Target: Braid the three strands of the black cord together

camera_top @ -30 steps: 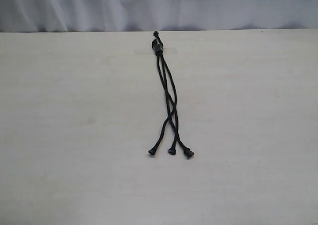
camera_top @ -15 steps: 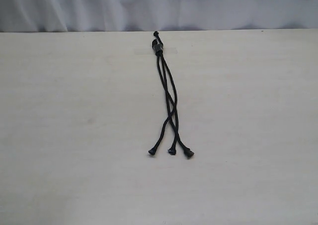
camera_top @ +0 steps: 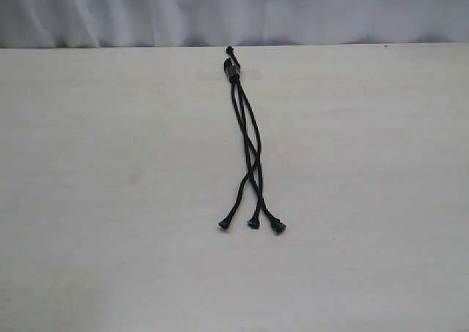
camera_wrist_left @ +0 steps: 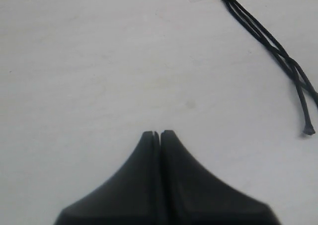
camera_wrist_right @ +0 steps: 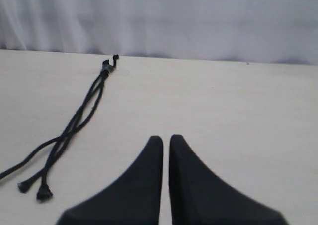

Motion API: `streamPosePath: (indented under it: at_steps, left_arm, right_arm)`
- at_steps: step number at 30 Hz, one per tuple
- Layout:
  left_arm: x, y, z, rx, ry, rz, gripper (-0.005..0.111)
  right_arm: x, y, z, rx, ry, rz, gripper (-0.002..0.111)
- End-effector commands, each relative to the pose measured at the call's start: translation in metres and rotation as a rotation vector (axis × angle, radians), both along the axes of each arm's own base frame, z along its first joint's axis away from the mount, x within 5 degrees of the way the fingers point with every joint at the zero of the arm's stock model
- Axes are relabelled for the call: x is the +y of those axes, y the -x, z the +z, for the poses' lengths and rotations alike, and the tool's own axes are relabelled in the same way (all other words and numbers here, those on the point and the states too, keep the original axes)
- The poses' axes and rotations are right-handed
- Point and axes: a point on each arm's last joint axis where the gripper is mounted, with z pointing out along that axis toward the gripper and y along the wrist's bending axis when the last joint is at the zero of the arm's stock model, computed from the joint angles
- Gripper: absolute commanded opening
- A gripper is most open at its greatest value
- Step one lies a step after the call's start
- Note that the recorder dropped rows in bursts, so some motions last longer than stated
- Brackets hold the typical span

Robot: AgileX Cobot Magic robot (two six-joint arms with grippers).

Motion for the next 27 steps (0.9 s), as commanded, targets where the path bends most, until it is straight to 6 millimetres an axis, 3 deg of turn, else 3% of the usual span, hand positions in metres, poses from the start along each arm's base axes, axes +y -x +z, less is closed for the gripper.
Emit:
streamPosePath:
  at_steps: [1,3,20,23,27]
  left_arm:
    - [0.001,0.000,0.001,-0.028,-0.010,0.007,0.000]
    - [0.001,0.000,0.001,-0.026,-0.009,0.006,0.000]
    - [0.001,0.003,0.003,-0.044,-0.019,0.006,0.000]
    - [0.004,0.011,0.005,-0.107,-0.049,0.032,0.000]
    - [0.009,0.025,-0.018,-0.286,-0.071,0.108,0.000]
  right_arm:
    - [-0.001,-0.004,-0.018,-0.010,-0.067,-0.063,0.004]
    - [-0.003,-0.003,-0.023,0.051,-0.077,-0.109,0.004]
    - [-0.004,-0.003,-0.023,0.050,-0.080,-0.133,0.004]
    - [-0.004,-0.003,-0.023,0.050,-0.080,-0.133,0.004]
    - [-0.004,-0.003,-0.023,0.050,-0.080,-0.133,0.004]
